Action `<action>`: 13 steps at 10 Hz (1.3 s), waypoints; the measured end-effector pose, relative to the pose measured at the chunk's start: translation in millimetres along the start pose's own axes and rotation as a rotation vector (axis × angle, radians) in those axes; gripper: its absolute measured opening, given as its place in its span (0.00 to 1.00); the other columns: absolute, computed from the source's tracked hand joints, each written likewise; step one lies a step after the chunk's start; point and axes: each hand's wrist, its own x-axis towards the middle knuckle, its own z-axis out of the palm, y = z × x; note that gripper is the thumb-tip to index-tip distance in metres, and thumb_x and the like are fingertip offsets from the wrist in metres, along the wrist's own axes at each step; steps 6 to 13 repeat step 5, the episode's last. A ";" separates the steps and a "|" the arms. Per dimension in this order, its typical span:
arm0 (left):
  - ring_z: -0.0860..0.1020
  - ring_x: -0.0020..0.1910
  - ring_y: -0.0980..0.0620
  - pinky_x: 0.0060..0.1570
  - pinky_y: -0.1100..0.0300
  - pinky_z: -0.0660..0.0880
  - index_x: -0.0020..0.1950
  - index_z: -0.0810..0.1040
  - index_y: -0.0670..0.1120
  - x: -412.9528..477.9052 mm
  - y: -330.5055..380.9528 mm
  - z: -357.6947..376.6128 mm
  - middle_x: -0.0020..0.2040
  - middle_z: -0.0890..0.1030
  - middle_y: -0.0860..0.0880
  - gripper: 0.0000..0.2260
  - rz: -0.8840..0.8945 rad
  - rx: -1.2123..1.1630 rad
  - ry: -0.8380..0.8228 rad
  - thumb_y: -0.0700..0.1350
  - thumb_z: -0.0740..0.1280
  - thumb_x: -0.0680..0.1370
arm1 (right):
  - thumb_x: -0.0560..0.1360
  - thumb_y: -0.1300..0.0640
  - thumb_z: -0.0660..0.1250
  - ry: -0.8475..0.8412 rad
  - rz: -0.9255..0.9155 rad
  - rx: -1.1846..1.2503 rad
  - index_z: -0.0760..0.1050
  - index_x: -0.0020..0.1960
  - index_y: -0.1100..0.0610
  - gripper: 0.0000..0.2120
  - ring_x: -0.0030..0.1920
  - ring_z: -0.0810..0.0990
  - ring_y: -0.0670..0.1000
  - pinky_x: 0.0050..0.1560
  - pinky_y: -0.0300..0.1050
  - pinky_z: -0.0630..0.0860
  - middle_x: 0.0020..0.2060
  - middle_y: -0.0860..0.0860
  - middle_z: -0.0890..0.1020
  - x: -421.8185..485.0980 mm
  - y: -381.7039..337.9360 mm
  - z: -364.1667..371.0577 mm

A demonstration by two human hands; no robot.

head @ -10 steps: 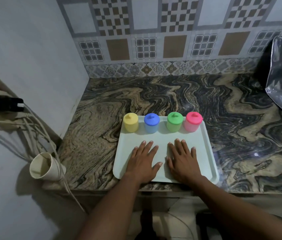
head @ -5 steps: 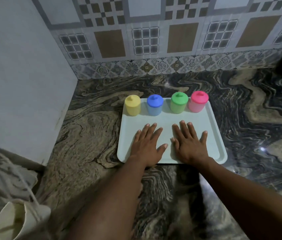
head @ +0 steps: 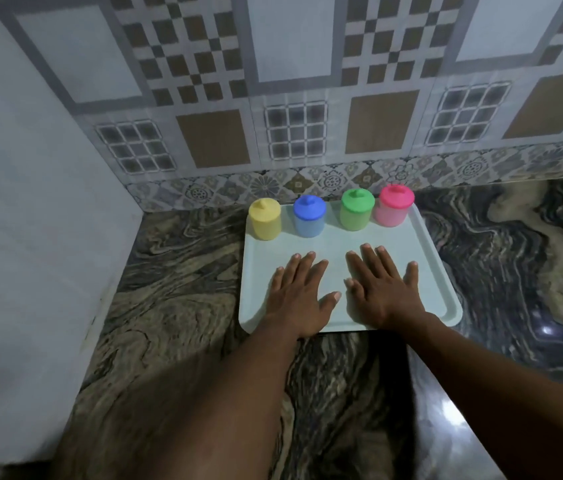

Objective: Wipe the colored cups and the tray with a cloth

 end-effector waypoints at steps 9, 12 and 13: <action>0.41 0.82 0.45 0.79 0.44 0.44 0.83 0.45 0.54 25.9 9.1 -70.3 0.84 0.43 0.49 0.34 -0.036 0.053 -0.242 0.60 0.58 0.82 | 0.82 0.39 0.52 -0.068 -0.001 0.046 0.51 0.81 0.47 0.30 0.81 0.45 0.53 0.74 0.71 0.47 0.82 0.48 0.50 27.2 -11.8 -53.3; 0.41 0.82 0.45 0.79 0.44 0.44 0.83 0.45 0.54 25.9 9.1 -70.3 0.84 0.43 0.49 0.34 -0.036 0.053 -0.242 0.60 0.58 0.82 | 0.82 0.39 0.52 -0.068 -0.001 0.046 0.51 0.81 0.47 0.30 0.81 0.45 0.53 0.74 0.71 0.47 0.82 0.48 0.50 27.2 -11.8 -53.3; 0.41 0.82 0.45 0.79 0.44 0.44 0.83 0.45 0.54 25.9 9.1 -70.3 0.84 0.43 0.49 0.34 -0.036 0.053 -0.242 0.60 0.58 0.82 | 0.82 0.39 0.52 -0.068 -0.001 0.046 0.51 0.81 0.47 0.30 0.81 0.45 0.53 0.74 0.71 0.47 0.82 0.48 0.50 27.2 -11.8 -53.3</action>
